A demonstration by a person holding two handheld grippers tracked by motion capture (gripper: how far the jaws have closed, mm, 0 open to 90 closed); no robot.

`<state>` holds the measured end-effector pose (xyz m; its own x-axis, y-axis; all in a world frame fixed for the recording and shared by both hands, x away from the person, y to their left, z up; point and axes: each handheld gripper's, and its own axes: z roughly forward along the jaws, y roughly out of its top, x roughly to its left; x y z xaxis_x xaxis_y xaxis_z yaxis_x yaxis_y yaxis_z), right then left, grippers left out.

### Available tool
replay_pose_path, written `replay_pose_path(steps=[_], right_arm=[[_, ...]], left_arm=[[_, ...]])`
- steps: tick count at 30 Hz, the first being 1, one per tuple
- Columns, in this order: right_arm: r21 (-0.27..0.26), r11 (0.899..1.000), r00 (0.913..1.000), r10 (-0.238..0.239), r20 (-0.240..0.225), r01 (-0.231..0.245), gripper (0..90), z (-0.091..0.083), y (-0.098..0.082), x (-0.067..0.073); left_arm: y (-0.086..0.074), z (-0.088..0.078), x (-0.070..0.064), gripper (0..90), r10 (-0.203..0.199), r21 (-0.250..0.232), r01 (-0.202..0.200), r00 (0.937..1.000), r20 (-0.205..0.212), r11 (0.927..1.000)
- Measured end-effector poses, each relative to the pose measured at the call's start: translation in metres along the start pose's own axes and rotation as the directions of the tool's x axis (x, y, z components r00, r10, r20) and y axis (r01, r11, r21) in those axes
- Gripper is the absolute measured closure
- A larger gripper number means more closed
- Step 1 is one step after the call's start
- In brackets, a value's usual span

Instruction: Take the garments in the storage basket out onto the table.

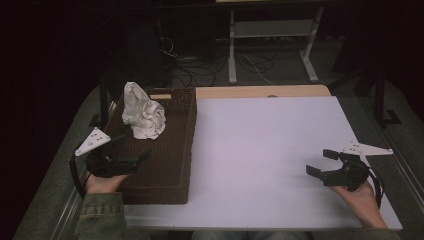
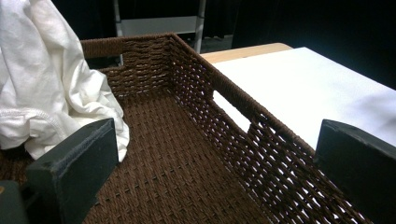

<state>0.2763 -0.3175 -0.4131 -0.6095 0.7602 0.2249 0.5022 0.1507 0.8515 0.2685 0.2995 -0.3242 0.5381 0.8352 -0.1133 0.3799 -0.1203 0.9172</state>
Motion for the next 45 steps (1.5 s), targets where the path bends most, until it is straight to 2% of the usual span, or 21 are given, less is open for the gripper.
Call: replay_pose_path(steps=[15,23,25,37,45], right_arm=[[-0.004,1.000,1.0000,0.004,0.005,-0.004,0.0,-0.001,0.000,0.001],[0.010,1.000,1.0000,-0.008,-0.001,0.008,0.0,0.000,-0.001,0.002],[0.017,1.000,1.0000,-0.008,0.000,0.008,0.0,0.001,-0.001,0.002],[0.026,0.999,0.9998,-0.021,0.003,0.021,0.0,0.001,-0.002,0.004],[0.030,0.999,0.9997,-0.022,0.011,0.022,0.0,0.001,-0.004,0.005]], left_arm=[[0.001,-0.002,-0.001,0.0,-0.001,-0.005,0.001,1.0000,-0.006,1.0000],[0.007,0.001,-0.002,0.0,0.029,0.006,-0.029,0.9995,-0.012,0.9996],[0.010,0.005,0.000,0.0,0.042,0.017,-0.042,0.9991,-0.012,0.9990],[0.020,0.017,0.022,0.0,0.030,0.061,-0.029,0.9995,-0.004,0.9977],[0.031,0.026,0.031,0.0,0.054,0.115,-0.052,0.9985,-0.012,0.9920]])
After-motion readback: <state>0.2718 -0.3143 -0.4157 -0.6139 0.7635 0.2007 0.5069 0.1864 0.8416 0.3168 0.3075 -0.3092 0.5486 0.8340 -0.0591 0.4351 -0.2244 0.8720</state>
